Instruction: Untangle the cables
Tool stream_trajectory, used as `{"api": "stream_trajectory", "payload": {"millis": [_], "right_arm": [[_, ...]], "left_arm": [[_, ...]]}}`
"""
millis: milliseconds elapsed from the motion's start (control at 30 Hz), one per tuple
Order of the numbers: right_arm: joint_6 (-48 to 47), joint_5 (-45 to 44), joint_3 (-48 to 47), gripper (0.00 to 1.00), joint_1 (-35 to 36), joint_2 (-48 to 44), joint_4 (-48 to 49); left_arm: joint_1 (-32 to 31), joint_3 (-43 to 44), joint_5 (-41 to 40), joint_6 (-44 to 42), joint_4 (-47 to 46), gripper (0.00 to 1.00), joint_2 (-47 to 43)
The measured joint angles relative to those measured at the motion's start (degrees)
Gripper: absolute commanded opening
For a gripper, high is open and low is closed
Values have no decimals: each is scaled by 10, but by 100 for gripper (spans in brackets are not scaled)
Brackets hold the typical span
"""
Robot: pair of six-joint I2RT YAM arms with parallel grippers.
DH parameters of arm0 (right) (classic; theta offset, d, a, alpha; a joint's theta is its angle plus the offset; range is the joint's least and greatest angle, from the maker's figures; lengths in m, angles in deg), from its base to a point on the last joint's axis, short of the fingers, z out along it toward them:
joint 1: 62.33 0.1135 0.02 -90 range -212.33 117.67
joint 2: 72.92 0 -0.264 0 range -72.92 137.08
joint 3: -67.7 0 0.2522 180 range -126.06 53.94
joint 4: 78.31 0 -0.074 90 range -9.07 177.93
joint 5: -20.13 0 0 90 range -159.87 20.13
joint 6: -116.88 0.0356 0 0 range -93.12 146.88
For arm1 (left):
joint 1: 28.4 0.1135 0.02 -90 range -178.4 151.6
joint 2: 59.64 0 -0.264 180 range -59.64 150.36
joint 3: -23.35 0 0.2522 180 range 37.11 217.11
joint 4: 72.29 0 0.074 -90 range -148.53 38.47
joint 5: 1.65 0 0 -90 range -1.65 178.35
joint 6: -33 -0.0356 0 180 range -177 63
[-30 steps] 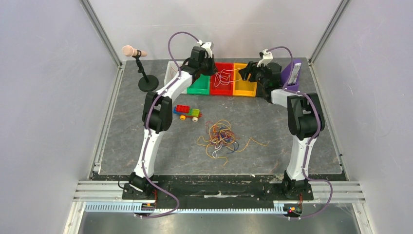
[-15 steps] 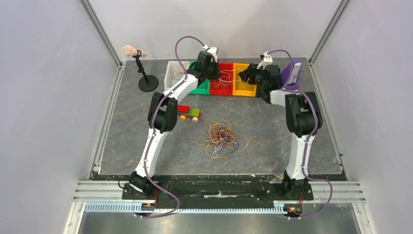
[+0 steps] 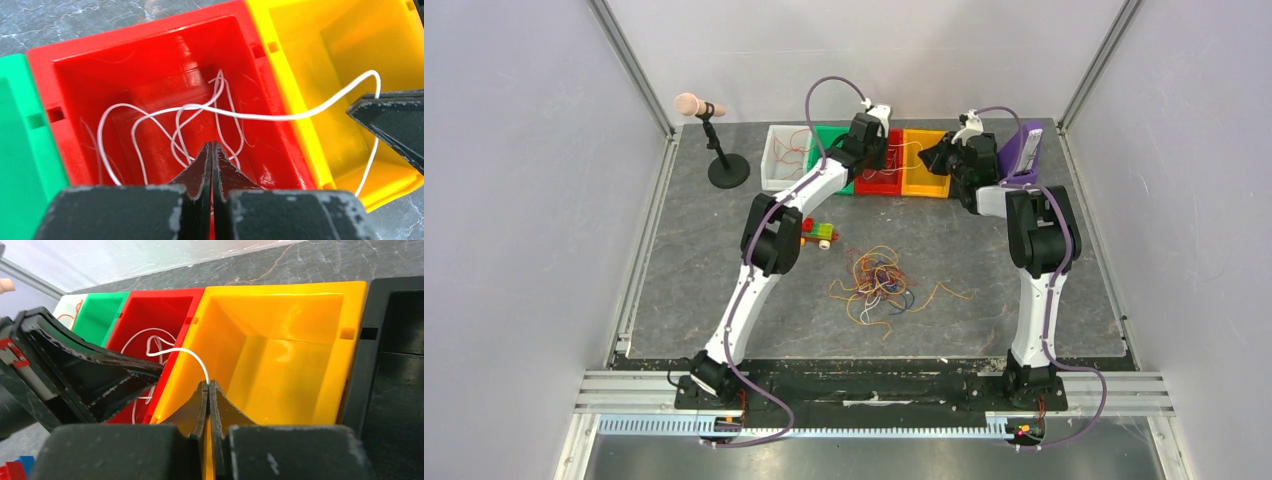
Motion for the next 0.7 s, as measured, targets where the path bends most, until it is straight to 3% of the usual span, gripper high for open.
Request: {"api": "stream_trajectory", "payload": {"millis": [133,267,400,700], "right_arm": [[12,16,0,0,0,0,23],[8,28,0,0,2,-2,43],[-56,11,-2,0,18,-16,16],[-250,-98,-104,0,119,-16,-121]], "left_arm": [[-6,-3,-4,-9,0,11,-2],[-2,-35,11,-9,-5,38,-34],[18,-74,36,-4,-12,53,-99],[103,-184,88,40,-31,57,-301]]}}
